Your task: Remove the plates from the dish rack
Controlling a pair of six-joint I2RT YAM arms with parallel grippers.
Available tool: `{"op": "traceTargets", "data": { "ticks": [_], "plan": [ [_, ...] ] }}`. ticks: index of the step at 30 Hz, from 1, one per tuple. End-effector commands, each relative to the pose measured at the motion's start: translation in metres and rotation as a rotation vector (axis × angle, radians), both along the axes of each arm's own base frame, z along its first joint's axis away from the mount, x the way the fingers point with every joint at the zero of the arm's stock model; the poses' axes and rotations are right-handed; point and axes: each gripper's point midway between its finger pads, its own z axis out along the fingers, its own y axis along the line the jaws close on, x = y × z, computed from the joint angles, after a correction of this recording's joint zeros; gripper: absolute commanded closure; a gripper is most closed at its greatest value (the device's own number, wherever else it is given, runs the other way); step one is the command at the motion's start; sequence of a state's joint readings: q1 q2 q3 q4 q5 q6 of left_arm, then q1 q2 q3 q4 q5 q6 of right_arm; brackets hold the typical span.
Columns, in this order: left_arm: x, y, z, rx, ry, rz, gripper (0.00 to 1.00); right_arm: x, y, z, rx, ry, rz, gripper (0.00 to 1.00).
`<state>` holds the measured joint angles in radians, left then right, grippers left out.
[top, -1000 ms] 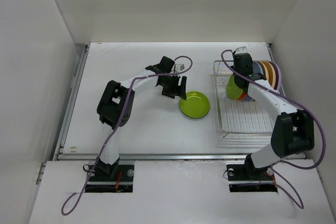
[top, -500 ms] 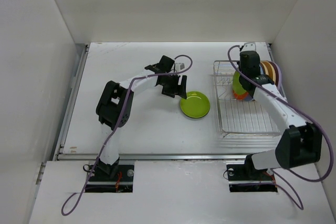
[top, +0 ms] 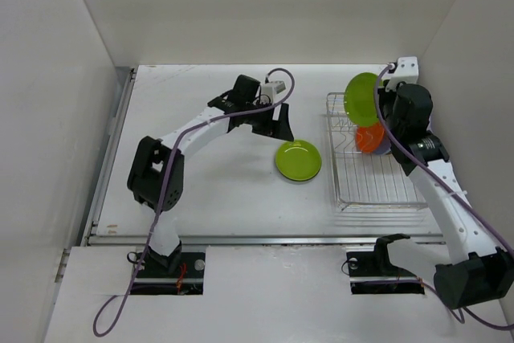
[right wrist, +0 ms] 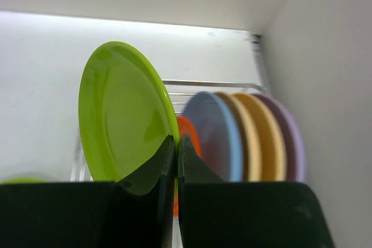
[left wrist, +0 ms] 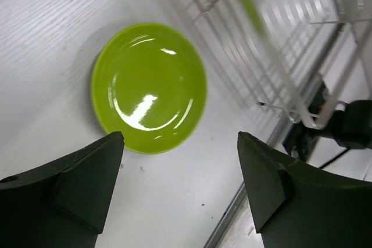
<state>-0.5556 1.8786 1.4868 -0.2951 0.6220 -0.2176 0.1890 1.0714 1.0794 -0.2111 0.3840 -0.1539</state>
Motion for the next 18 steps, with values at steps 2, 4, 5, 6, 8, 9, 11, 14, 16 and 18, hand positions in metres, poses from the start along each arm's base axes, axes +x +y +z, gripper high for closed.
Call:
{"op": "traceTargets", "data": {
  "ticks": [2, 4, 5, 6, 8, 9, 11, 14, 16, 18],
  "plan": [
    [-0.019, -0.012, 0.075, -0.206, -0.192, -0.131, 0.24, 0.003, 0.057, -0.008, 0.126, 0.046, 0.289, 1.00],
    [-0.023, -0.013, 0.079, -0.226, -0.196, -0.150, 0.25, 0.003, 0.074, -0.010, 0.156, 0.066, 0.378, 1.00],
    [-0.022, -0.014, 0.081, -0.231, -0.206, -0.151, 0.25, 0.002, 0.080, -0.013, 0.163, 0.085, 0.408, 1.00],
    [-0.024, -0.014, 0.081, -0.236, -0.203, -0.158, 0.25, 0.000, 0.090, -0.019, 0.187, 0.113, 0.460, 1.00],
    [-0.026, -0.015, 0.083, -0.246, -0.190, -0.165, 0.26, -0.003, 0.100, -0.020, 0.202, 0.130, 0.515, 1.00],
    [-0.027, -0.016, 0.080, -0.247, -0.178, -0.173, 0.28, -0.006, 0.104, -0.023, 0.210, 0.145, 0.541, 1.00],
    [-0.027, -0.018, 0.077, -0.252, -0.175, -0.180, 0.30, -0.010, 0.117, -0.025, 0.231, 0.160, 0.615, 1.00],
    [-0.027, -0.018, 0.078, -0.254, -0.167, -0.175, 0.33, -0.016, 0.126, -0.026, 0.249, 0.175, 0.675, 1.00],
    [-0.025, -0.018, 0.073, -0.245, -0.162, -0.168, 0.33, -0.021, 0.133, -0.027, 0.262, 0.187, 0.718, 1.00],
    [-0.025, -0.018, 0.073, -0.245, -0.162, -0.168, 0.35, -0.024, 0.139, -0.022, 0.270, 0.181, 0.754, 1.00]
  ]
}}
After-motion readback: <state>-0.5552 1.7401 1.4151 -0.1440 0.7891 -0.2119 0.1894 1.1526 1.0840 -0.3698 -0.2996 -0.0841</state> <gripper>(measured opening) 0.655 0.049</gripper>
